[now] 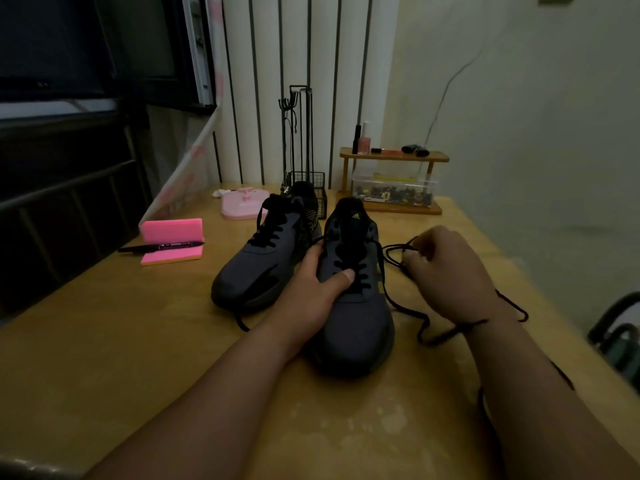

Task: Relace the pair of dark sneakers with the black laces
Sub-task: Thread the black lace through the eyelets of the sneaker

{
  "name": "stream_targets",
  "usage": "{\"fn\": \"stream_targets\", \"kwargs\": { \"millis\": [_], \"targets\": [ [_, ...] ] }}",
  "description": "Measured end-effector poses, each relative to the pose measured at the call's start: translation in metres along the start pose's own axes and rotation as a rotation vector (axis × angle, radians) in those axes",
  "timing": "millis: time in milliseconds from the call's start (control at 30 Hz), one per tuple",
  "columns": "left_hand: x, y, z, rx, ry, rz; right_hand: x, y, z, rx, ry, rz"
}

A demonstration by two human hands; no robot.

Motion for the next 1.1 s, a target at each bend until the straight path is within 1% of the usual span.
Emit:
{"fn": "stream_targets", "kwargs": {
  "millis": [67, 133, 200, 233, 300, 333, 400, 500, 633, 733, 833, 967, 1033, 1100],
  "targets": [
    [0.001, 0.001, 0.0, 0.01, -0.018, -0.023, -0.008, 0.005, 0.003, 0.11, 0.099, -0.029],
    [0.002, 0.001, 0.001, 0.024, -0.037, -0.074, -0.018, 0.002, 0.006, 0.142, 0.175, -0.166],
    [0.004, 0.004, 0.001, 0.057, -0.064, -0.141, -0.03, -0.011, 0.006, 0.078, 0.241, -0.283],
    [0.005, 0.005, 0.001, 0.084, -0.08, -0.183, -0.037, -0.018, 0.006, 0.034, 0.293, -0.298],
    [0.009, 0.01, 0.003, 0.15, -0.118, -0.288, -0.046, -0.03, 0.003, -0.04, 0.38, -0.245],
    [0.011, 0.012, 0.004, 0.174, -0.141, -0.33, -0.048, -0.032, 0.0, -0.044, 0.39, -0.21],
    [0.016, 0.013, 0.006, 0.179, -0.185, -0.373, -0.045, -0.03, -0.005, -0.014, 0.367, -0.179],
    [0.026, 0.014, 0.01, 0.193, -0.224, -0.448, -0.039, -0.023, -0.008, 0.039, 0.341, -0.263],
    [0.044, 0.012, 0.011, 0.249, -0.289, -0.75, -0.034, -0.019, -0.011, 0.017, 0.273, -0.436],
    [0.056, -0.001, -0.002, 0.209, -0.353, -0.907, -0.033, -0.023, -0.013, -0.001, 0.256, -0.445],
    [0.064, -0.012, -0.023, 0.134, -0.335, -1.036, -0.029, -0.027, -0.017, -0.009, 0.222, -0.488],
    [0.068, -0.016, -0.04, 0.057, -0.278, -1.088, -0.021, -0.028, -0.02, -0.039, 0.194, -0.601],
    [0.068, -0.016, -0.045, 0.023, -0.241, -1.037, -0.02, -0.031, -0.02, -0.066, 0.2, -0.64],
    [0.07, -0.013, -0.047, -0.009, -0.225, -0.958, -0.022, -0.033, -0.019, -0.079, 0.223, -0.627]
  ]
}}
Point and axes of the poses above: each hand's wrist, its own z-axis away from the middle knuckle, its own y-axis out of the back of the hand, x = y × z, the point moved 8 cm from there along -z, towards the middle knuckle, and after that the axes turned 8 degrees about -x, right-handed, at the moved point
